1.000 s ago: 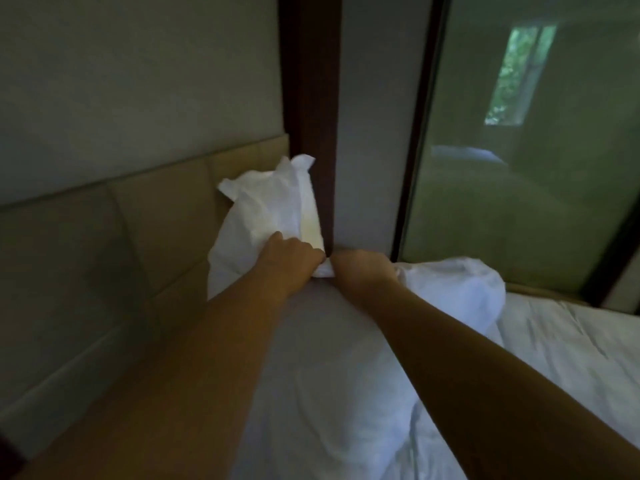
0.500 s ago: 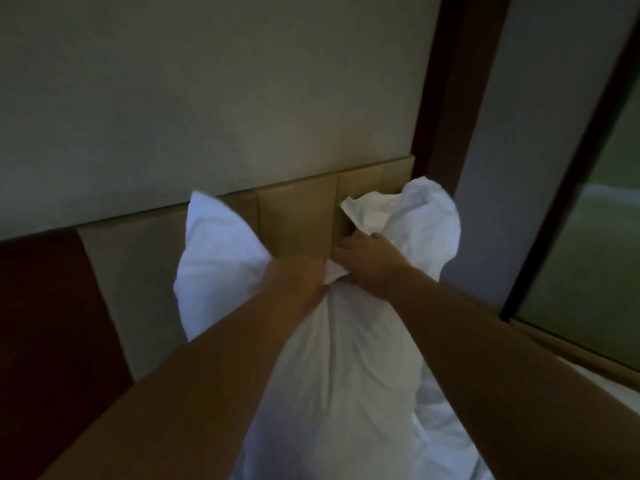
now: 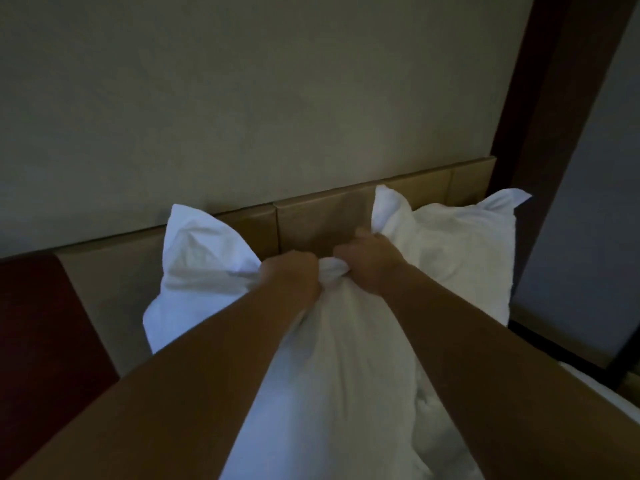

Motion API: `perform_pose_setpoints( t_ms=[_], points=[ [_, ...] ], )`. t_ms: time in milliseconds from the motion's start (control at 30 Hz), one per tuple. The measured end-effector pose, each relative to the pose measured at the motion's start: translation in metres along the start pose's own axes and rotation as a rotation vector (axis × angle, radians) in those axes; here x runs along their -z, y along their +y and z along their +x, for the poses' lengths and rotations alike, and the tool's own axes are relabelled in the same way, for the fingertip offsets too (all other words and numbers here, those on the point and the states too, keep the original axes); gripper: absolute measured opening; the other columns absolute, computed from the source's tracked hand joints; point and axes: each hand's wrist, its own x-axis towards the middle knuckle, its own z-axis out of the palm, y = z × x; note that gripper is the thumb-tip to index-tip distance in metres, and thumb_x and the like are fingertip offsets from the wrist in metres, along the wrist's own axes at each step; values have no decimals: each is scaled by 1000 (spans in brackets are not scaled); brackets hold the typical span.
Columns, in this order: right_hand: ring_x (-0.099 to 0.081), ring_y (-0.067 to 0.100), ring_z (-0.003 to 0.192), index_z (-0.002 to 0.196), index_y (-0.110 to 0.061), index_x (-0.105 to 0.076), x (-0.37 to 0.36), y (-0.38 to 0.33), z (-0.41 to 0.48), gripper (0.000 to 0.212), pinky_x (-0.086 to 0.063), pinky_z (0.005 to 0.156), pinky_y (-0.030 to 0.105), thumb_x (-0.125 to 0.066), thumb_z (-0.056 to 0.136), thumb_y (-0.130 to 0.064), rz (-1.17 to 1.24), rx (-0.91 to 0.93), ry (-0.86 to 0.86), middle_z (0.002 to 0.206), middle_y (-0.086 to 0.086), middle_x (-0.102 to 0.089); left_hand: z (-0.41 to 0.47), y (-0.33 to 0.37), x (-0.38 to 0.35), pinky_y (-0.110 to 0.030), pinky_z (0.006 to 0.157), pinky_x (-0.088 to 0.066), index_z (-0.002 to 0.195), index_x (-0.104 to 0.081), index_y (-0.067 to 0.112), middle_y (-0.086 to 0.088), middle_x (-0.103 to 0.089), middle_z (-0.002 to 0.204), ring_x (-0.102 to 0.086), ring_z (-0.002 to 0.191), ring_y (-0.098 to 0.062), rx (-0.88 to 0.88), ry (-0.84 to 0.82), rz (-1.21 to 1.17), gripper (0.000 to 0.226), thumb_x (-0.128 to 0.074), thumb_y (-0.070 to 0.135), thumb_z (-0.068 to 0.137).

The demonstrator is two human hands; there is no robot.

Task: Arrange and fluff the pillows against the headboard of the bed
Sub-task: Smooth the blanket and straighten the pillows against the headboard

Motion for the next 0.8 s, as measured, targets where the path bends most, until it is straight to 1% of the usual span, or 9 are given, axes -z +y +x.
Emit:
perform_pose_setpoints(
  t_ms=[33,167,267,333,433,533,600,700,800],
  points=[
    [-44,25,125,116,-21,-57,-7,1,5,24,-34,105,41,-52,94,-31,13,0,42,124,3,-60,7,-1,-3,-32,72,-43,109,-59,15,-4,-64,108,-63,100,-24,7,20,-20,26,-53,34,93],
    [-52,26,117,120,-17,-52,-50,5,15,26,-44,94,39,-52,95,-22,104,-101,3,119,6,-58,14,-3,-37,-34,86,-42,114,-53,19,-3,-64,113,-61,103,-22,-69,15,-48,24,-53,33,94],
    [-60,27,109,131,-18,-45,-72,10,18,33,-49,87,37,-44,98,-18,213,-160,-25,124,7,-54,20,-17,-51,-36,88,-44,118,-50,16,-6,-63,117,-59,109,-25,-19,49,3,24,-53,23,95],
    [-60,26,109,130,-17,-45,-75,14,26,32,-50,88,36,-44,98,-14,253,-167,-20,124,8,-56,23,-22,-53,-36,88,-47,118,-49,15,-7,-63,117,-59,109,-26,2,39,-24,25,-53,17,93],
    [-61,23,106,126,-15,-46,-67,18,41,30,-51,86,34,-52,96,-18,274,-194,39,118,9,-60,31,-22,-49,-33,86,-49,121,-48,14,-8,-62,117,-61,106,-24,30,33,-167,27,-52,11,94],
    [-57,26,115,135,-13,-40,-45,25,53,47,-48,93,37,-59,93,-20,239,-231,12,125,11,-57,40,-20,-36,-33,88,-48,124,-46,13,-9,-61,119,-61,108,-23,95,87,-237,29,-53,13,95],
    [-53,28,120,139,-12,-35,-31,29,58,59,-47,96,40,-64,89,-18,195,-267,-19,130,13,-53,45,-18,-26,-33,87,-48,124,-46,13,-9,-61,119,-61,108,-23,95,119,-263,30,-55,14,95],
    [-52,29,122,141,-12,-33,-19,35,67,65,-46,97,41,-68,86,-17,141,-305,11,132,14,-51,54,-16,-13,-35,86,-47,126,-45,11,-13,-61,120,-61,109,-27,105,152,-301,29,-48,12,97],
    [-52,30,122,141,-10,-33,-15,38,74,68,-46,97,42,-70,85,-16,127,-314,12,132,14,-51,63,-17,-12,-37,84,-47,122,-45,8,-16,-61,118,-61,108,-30,141,156,-340,24,-44,9,98]
  ],
)
